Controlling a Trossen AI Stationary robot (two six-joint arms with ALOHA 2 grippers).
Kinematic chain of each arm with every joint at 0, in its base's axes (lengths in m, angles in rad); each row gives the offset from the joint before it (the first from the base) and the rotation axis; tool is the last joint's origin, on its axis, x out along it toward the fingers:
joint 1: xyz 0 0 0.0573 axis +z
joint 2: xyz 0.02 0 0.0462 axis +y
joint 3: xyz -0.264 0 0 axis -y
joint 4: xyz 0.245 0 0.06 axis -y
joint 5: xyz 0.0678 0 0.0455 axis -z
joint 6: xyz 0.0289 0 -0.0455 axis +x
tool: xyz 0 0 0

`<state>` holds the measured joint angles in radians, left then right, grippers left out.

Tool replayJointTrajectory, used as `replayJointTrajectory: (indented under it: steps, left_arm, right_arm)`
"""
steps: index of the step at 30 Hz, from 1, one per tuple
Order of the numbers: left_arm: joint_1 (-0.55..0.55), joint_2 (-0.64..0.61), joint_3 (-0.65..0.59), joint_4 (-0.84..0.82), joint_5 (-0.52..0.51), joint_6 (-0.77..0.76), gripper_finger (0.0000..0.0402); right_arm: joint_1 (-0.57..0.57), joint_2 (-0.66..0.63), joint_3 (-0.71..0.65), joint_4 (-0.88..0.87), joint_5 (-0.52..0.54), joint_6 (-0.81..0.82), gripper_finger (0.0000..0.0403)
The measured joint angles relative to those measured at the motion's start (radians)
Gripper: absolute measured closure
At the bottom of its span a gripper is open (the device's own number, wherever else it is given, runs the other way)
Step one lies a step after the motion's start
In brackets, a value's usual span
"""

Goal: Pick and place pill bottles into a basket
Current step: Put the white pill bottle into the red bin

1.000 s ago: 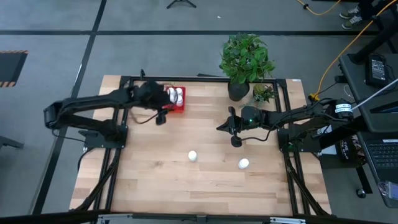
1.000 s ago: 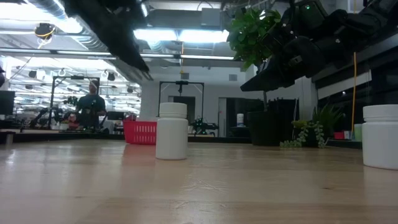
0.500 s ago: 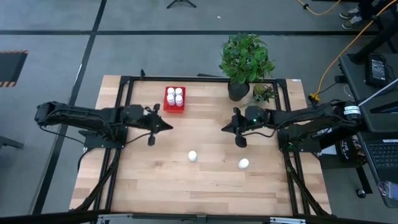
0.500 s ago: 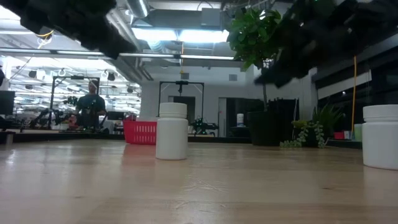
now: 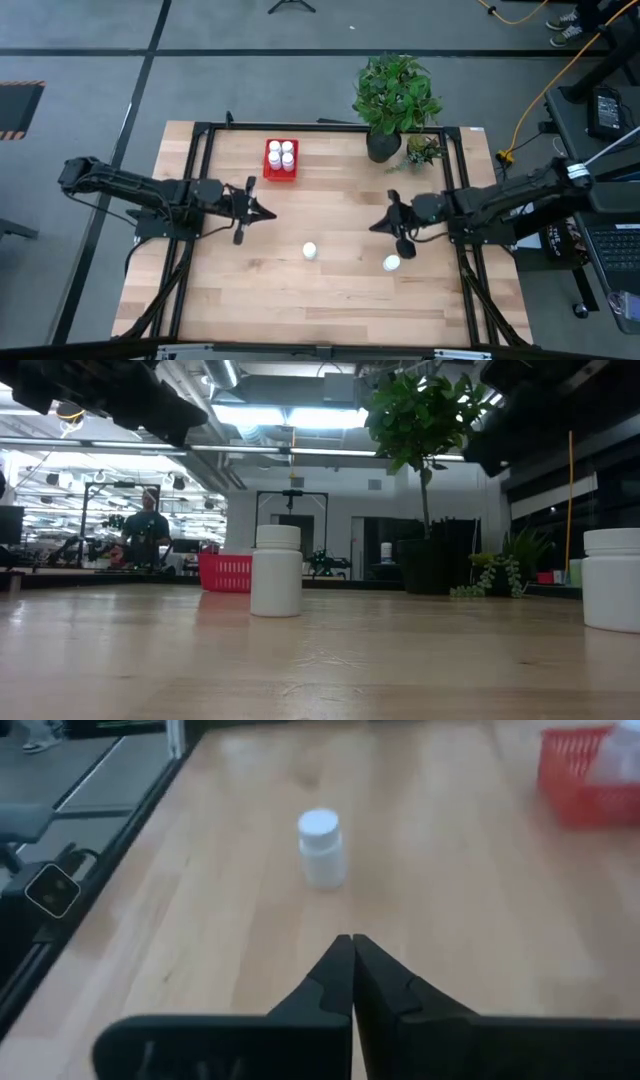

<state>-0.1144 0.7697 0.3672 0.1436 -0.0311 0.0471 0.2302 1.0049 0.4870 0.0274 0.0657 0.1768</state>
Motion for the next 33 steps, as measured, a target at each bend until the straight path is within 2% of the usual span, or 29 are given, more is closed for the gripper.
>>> replayJointTrajectory:
  steps: [8,14,22,33]
  left_arm:
    - [-0.011,0.010,0.000,0.000,-0.001,0.000,0.0396]
    - [-0.011,0.032,0.000,0.028,-0.003,-0.007,0.0399]
    - [-0.011,0.062,0.001,0.060,-0.003,-0.063,0.0397]
    - [-0.011,0.085,0.001,0.103,-0.003,-0.089,0.0394]
  right_arm:
    - [0.290,0.015,0.010,-0.131,0.296,0.303,0.0401]
    - [0.488,0.058,0.124,-0.347,0.475,0.463,0.0402]
    - [0.660,0.158,0.228,-0.512,0.512,0.718,0.0402]
    - [0.842,0.302,0.428,-0.876,0.660,1.030,0.0403]
